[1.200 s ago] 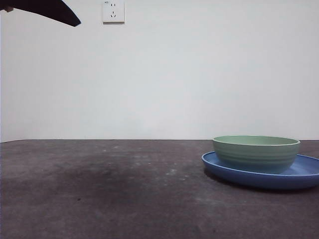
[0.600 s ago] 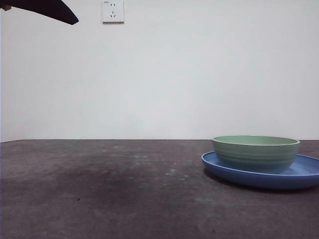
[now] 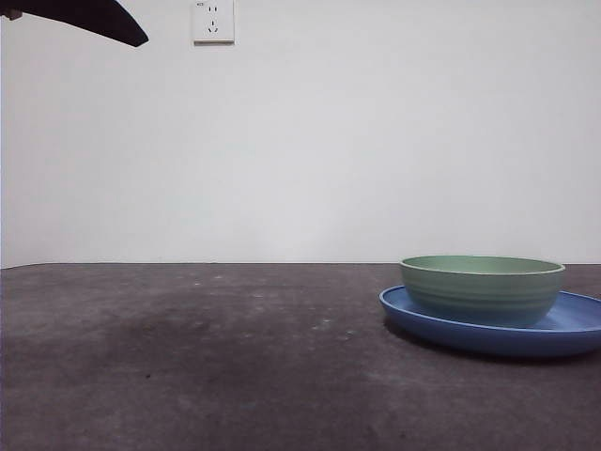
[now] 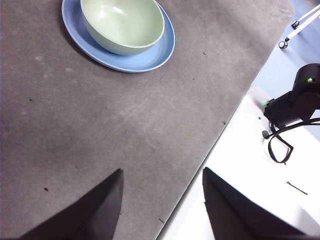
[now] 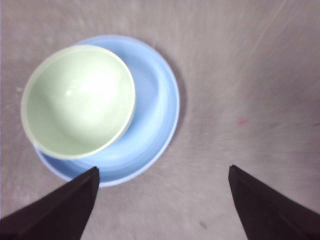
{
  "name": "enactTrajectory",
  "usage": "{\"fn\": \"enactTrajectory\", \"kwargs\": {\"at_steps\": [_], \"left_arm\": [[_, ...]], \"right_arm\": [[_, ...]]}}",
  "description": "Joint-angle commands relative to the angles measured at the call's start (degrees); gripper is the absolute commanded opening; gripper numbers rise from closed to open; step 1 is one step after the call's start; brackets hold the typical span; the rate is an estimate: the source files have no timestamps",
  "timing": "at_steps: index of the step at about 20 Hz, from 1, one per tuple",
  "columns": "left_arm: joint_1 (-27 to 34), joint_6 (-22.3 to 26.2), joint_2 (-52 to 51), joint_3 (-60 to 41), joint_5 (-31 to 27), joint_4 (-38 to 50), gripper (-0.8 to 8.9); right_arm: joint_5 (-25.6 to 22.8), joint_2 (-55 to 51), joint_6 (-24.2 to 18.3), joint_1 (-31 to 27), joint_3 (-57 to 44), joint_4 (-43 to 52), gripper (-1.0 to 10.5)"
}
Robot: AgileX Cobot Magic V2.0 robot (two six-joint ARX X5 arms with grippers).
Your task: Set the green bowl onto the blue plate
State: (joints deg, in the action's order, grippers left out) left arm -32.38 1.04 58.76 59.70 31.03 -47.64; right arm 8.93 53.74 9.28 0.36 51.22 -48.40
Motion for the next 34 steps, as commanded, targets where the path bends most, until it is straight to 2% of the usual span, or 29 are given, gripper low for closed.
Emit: {"fn": "enactTrajectory", "kwargs": {"at_steps": [1, 5, 7, 20, 25, 32, 34], "left_arm": [[-0.26, 1.33, 0.39, 0.31, 0.35, 0.46, 2.57], [-0.26, 1.38, 0.39, 0.31, 0.33, 0.52, 2.57], [-0.26, 1.38, 0.39, 0.31, 0.35, 0.57, 2.57], [-0.26, 1.33, 0.39, 0.31, 0.33, 0.55, 2.57], [-0.26, 1.33, 0.39, 0.31, 0.33, 0.55, 2.57], [-0.26, 1.33, 0.39, 0.31, 0.33, 0.55, 2.57], [-0.26, 1.33, 0.39, 0.31, 0.33, 0.55, 2.57]], "right_arm": [[6.95, 4.42, 0.57, -4.79, -1.70, 5.35, 4.2], [15.08, 14.10, -1.01, -10.14, -2.64, 10.95, 4.2], [16.79, 18.56, -1.07, -10.29, -2.64, 13.86, 4.0], [17.20, 37.94, -1.03, -7.32, -2.64, 26.62, 2.2], [16.94, 39.17, -0.87, -6.86, -2.64, 28.92, 0.1], [17.49, 37.51, 0.15, -8.00, -2.62, 28.85, 0.1], [19.69, 35.85, 1.07, -8.15, -2.62, 28.96, 0.1]]}}
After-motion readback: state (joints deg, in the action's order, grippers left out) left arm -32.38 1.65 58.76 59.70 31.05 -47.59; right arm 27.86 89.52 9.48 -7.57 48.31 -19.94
